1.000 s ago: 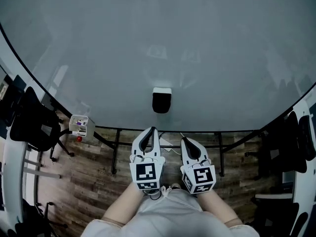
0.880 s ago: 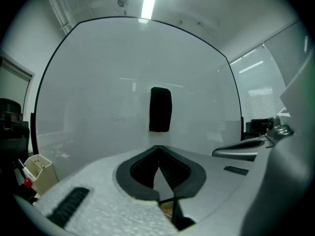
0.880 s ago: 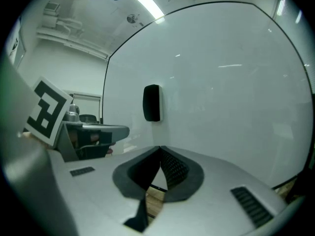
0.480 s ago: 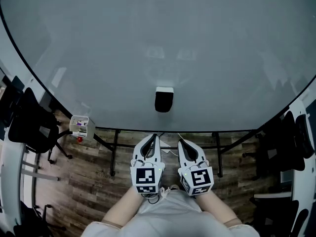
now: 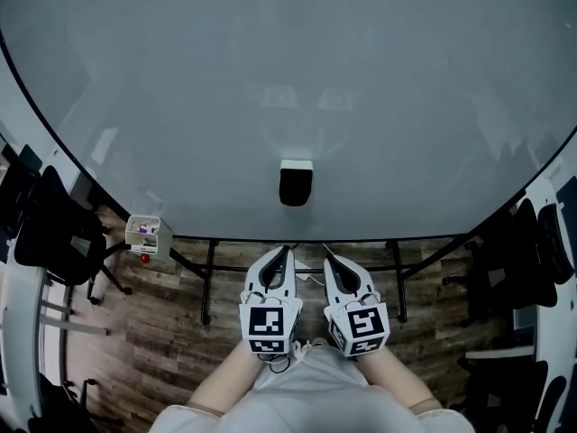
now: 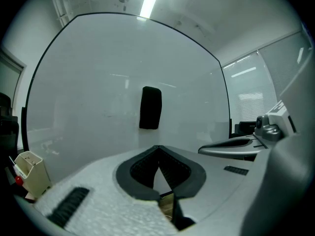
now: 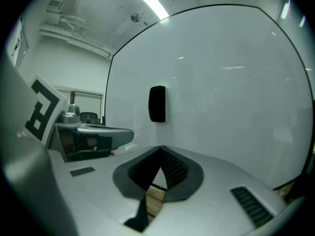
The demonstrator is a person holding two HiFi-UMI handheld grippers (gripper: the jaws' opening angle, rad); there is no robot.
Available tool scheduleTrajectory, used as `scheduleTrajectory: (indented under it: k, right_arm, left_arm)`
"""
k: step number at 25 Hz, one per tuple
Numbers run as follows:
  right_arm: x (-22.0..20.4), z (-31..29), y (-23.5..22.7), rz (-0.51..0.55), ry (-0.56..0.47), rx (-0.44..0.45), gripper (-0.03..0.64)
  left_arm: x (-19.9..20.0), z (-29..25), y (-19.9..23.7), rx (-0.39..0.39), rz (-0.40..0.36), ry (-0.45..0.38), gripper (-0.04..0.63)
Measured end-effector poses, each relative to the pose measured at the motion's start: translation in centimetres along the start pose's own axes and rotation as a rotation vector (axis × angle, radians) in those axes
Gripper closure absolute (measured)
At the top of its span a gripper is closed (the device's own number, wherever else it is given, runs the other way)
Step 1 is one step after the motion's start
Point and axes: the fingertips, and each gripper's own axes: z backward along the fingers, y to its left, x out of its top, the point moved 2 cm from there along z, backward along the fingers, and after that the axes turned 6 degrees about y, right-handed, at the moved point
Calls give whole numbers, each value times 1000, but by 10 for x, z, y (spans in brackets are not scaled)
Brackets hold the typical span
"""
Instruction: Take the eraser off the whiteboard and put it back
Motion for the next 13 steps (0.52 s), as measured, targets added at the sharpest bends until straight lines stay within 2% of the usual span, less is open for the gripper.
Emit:
scheduleTrajectory:
  k: [13]
  right_arm:
    - [4,-5,-8,-8,-7,13,591]
  left_arm:
    - [2,-12,-2,-25,-2,17,578]
